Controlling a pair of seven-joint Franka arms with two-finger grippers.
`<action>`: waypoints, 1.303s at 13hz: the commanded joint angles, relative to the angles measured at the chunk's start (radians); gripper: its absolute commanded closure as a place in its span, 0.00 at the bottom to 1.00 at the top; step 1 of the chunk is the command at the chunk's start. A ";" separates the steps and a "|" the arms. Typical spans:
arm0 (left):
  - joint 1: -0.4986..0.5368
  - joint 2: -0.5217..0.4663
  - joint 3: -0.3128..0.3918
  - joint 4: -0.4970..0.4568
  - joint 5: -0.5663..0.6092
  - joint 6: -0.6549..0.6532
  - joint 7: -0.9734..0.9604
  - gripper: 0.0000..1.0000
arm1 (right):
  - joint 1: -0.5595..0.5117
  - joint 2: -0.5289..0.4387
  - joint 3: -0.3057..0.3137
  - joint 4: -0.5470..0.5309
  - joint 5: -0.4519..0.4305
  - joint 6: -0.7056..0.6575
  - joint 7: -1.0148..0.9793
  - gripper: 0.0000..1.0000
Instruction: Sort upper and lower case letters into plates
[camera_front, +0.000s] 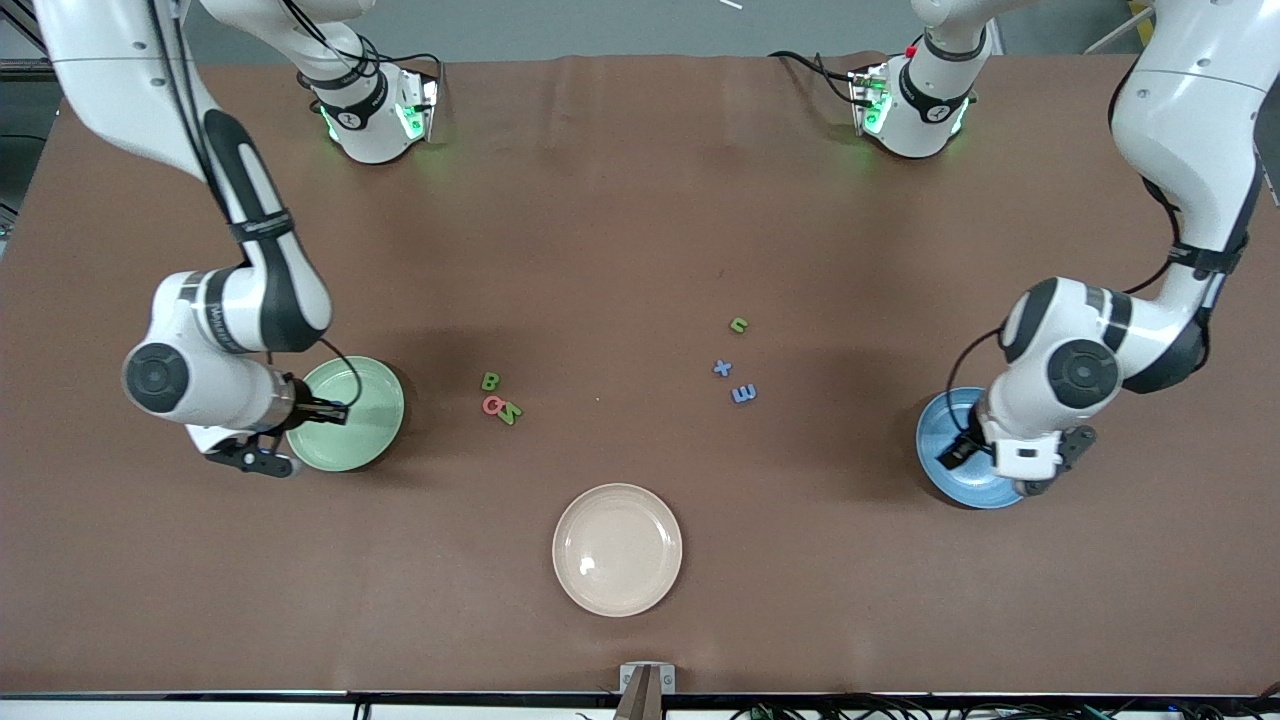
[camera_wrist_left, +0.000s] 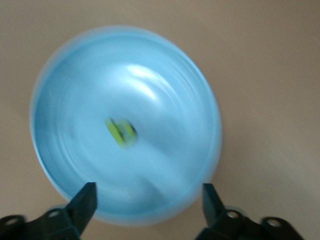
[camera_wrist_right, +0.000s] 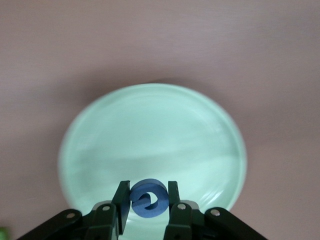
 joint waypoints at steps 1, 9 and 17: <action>-0.032 -0.012 -0.122 -0.005 -0.002 -0.051 -0.099 0.00 | -0.010 -0.001 0.021 -0.114 0.014 0.138 -0.035 0.99; -0.403 0.145 -0.115 0.114 0.011 -0.037 -0.374 0.02 | 0.091 0.010 0.021 0.078 0.082 -0.044 0.127 0.00; -0.397 0.179 -0.080 0.103 0.083 0.004 -0.349 0.29 | 0.280 0.142 0.018 0.073 0.080 0.198 0.411 0.00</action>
